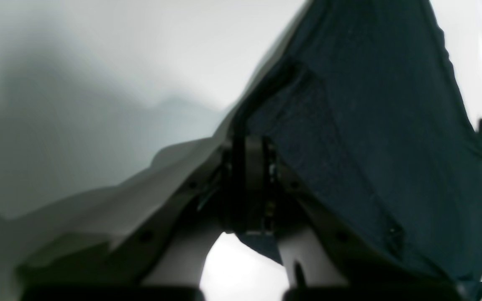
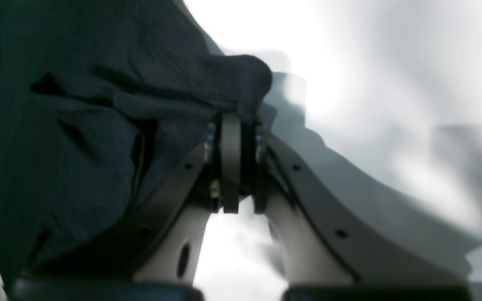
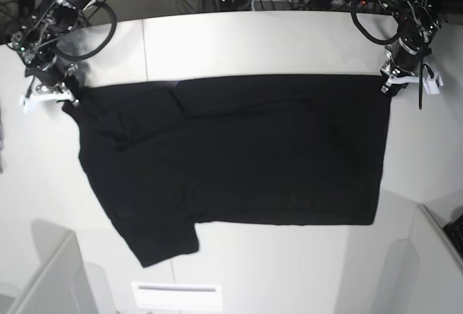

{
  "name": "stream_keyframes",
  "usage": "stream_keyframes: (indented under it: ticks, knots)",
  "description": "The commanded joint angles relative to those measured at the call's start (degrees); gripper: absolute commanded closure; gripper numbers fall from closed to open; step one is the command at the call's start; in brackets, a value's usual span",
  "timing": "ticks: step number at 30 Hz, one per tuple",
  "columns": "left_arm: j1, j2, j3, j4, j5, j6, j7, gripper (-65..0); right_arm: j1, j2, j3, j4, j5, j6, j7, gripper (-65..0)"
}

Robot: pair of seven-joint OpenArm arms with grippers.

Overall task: Fold the T-shirt properly
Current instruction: 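Drag the held shoulders back along the table, smoothing the shirt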

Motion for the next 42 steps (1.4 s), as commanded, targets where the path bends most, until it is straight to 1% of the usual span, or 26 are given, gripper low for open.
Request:
stream_keyframes:
  ticks: [1, 9, 12, 17, 18, 20, 25, 29, 32, 33, 36, 42]
  knots:
    - [0.91, -0.67, -0.35, 1.53, 0.38, 0.07, -0.11, 0.0, 0.26, 0.9, 0.19, 1.74, 0.75, 0.34, 0.36, 0.0]
    - [8.03, -0.58, -0.35, 7.07, 0.38, -0.02, -0.03, 0.0, -5.1, 0.82, 0.28, 6.92, 0.83, 0.34, -2.45, 0.0]
    - [9.79, -0.49, -0.35, 7.42, 0.38, -0.02, -0.03, 0.0, -7.56, -0.59, 0.28, 9.82, 0.83, 0.34, -2.45, 0.0]
    - [12.87, -0.49, -0.35, 7.42, 0.29, -0.11, -0.03, 0.0, -10.99, -1.65, 0.28, 12.29, 0.83, 0.34, -2.45, 0.0]
    - [13.39, -0.49, -0.35, 7.42, 0.29, -0.46, -0.03, 0.0, -11.61, -1.65, 0.28, 12.55, 0.83, 0.34, -2.45, 0.0]
    - [14.45, -0.49, -1.05, 7.42, 0.29, -2.22, -0.03, 0.0, -12.58, -1.65, 0.28, 12.73, 0.83, 0.34, -2.45, 0.0]
    - [15.33, 0.56, -5.62, 7.42, 0.29, -4.24, 0.24, 0.0, -14.16, -2.09, 0.28, 12.73, 0.83, 0.34, -2.45, 0.0]
    - [16.12, 0.56, -5.97, 7.42, 0.29, -5.29, 0.24, 0.0, -15.65, -2.79, 0.28, 14.84, 0.83, 0.34, -2.45, 0.0]
    - [16.12, 0.65, -5.88, 7.42, 0.29, -5.29, 0.24, 0.0, -16.09, -3.84, 0.28, 16.51, 0.83, 0.34, -2.54, 0.0]
    - [16.12, 0.65, -5.88, 7.42, 0.29, -5.29, 0.24, 0.0, -16.62, -4.02, 0.28, 17.03, 0.75, 0.34, -3.33, 0.0]
    - [16.12, 0.65, -5.88, 7.42, 0.29, -5.29, 0.24, 0.0, -17.15, -4.02, 0.28, 17.82, 0.75, 0.34, -5.26, 0.0]
    - [16.82, 0.65, -5.88, 7.42, 0.38, -5.12, 0.24, 0.0, -17.32, -4.72, 0.37, 17.82, 0.75, 0.34, -5.7, 0.0]
